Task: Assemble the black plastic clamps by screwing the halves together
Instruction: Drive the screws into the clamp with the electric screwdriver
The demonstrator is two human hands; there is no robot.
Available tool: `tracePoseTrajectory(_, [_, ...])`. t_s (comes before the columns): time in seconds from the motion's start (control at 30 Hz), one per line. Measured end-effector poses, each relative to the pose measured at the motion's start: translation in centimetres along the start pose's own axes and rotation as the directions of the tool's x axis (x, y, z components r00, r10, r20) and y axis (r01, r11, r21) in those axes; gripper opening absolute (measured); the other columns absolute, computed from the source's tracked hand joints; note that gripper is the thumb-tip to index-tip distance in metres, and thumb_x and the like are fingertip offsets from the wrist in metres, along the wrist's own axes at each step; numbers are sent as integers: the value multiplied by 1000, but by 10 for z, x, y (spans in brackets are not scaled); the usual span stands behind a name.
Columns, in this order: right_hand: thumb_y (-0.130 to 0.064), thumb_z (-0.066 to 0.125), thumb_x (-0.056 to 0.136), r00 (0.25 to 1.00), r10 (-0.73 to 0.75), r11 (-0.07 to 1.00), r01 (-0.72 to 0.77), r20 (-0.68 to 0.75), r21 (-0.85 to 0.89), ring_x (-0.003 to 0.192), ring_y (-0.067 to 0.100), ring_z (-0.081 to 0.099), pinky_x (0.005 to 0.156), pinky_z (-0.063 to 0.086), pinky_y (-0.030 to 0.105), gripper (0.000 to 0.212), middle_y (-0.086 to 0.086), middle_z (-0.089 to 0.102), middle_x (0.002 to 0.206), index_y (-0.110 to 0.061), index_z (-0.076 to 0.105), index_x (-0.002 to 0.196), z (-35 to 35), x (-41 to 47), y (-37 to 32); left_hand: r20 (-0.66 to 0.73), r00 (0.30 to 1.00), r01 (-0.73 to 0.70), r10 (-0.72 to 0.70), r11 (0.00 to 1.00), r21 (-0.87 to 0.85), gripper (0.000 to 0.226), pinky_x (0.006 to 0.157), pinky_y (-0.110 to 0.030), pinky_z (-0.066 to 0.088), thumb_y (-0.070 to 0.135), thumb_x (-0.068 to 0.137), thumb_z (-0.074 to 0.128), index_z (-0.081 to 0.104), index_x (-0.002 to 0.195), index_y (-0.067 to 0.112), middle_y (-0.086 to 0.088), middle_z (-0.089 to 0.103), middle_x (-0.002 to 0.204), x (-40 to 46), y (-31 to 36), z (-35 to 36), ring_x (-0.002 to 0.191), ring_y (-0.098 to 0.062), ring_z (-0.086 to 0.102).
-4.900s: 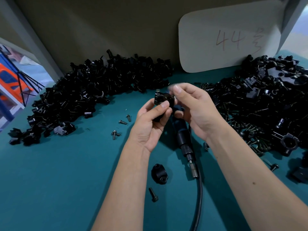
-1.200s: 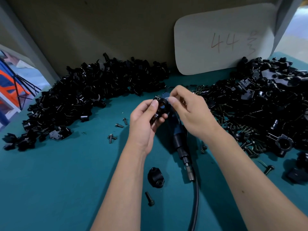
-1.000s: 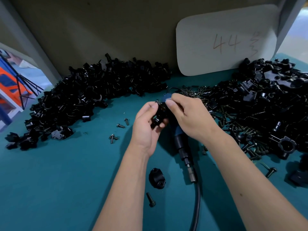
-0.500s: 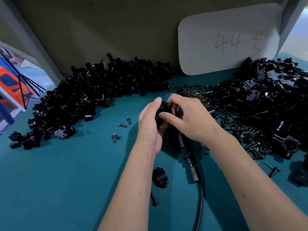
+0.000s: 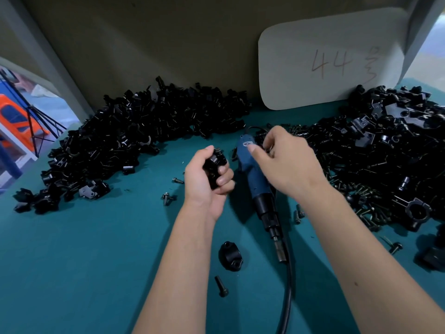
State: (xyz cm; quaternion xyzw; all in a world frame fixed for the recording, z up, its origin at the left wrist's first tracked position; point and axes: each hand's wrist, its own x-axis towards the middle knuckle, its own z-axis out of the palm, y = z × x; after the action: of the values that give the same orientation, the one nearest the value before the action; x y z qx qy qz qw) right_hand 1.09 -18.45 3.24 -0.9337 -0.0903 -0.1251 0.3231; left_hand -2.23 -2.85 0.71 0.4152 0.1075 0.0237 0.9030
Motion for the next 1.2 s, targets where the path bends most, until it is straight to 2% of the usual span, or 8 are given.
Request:
tracePoseTrajectory(0.1, [-67,66,87,992,94,972,-74,80,-225,77,29,51,66,40,37,60,3,54,89,-15,42,106,15,-11,-5,10,1000,24,-23,995,-96,25,37,-20,18,27,95,51,39,75,17,-2,37,64,0,3,-6,48,-11,27])
tracePoseTrajectory(0.2, [-60,71,84,988,109,962,-78,107,-260,74,29,53,62,40,35,55,1,55,83,-13,46,97,23,-11,-5,23,999,50,-47,990,-132,24,36,-20,20,26,87,55,40,73,15,-3,37,65,0,5,-9,50,-12,28])
tracePoseTrajectory(0.27, [-51,74,84,972,141,988,-126,188,-90,69,29,61,55,44,35,41,-1,64,74,-13,59,89,17,-6,0,39,997,72,-67,988,-135,26,35,-20,20,26,87,55,46,65,15,-3,37,64,0,6,-11,49,-12,28])
tracePoseTrajectory(0.33, [-40,78,84,948,173,932,-246,268,267,69,27,71,59,57,38,26,3,74,76,-16,70,89,8,-4,6,43,995,98,-94,990,-98,36,34,-20,19,27,91,51,51,57,16,-2,36,63,2,7,-13,46,-11,27])
tracePoseTrajectory(0.43, [-36,77,90,938,208,679,-342,277,649,67,14,73,66,62,33,24,3,78,79,-13,71,96,-6,2,10,65,986,153,-152,988,-14,31,31,-18,17,30,95,48,44,67,17,0,34,61,3,9,-14,41,-8,26])
tracePoseTrajectory(0.67, [-34,69,99,958,222,-69,-172,183,983,67,20,64,68,58,36,30,5,61,81,-10,51,105,-34,9,-3,43,959,228,-280,853,469,30,32,-17,17,32,98,51,40,75,17,1,36,60,-1,17,-14,38,-8,26])
tracePoseTrajectory(0.87, [-22,78,92,896,438,-43,97,-68,994,52,17,51,55,48,32,36,1,55,68,-11,48,108,-44,6,-7,-79,941,272,-328,601,751,21,36,-16,16,33,95,58,49,81,19,3,37,56,-3,18,-15,39,-8,25])
tracePoseTrajectory(1.2, [-15,64,95,861,486,-6,174,-150,985,46,18,43,50,41,31,26,2,46,60,-12,39,100,-40,4,-11,-6,944,175,-331,485,857,22,42,-14,15,33,86,63,51,69,24,2,35,52,-1,15,-5,41,-12,21])
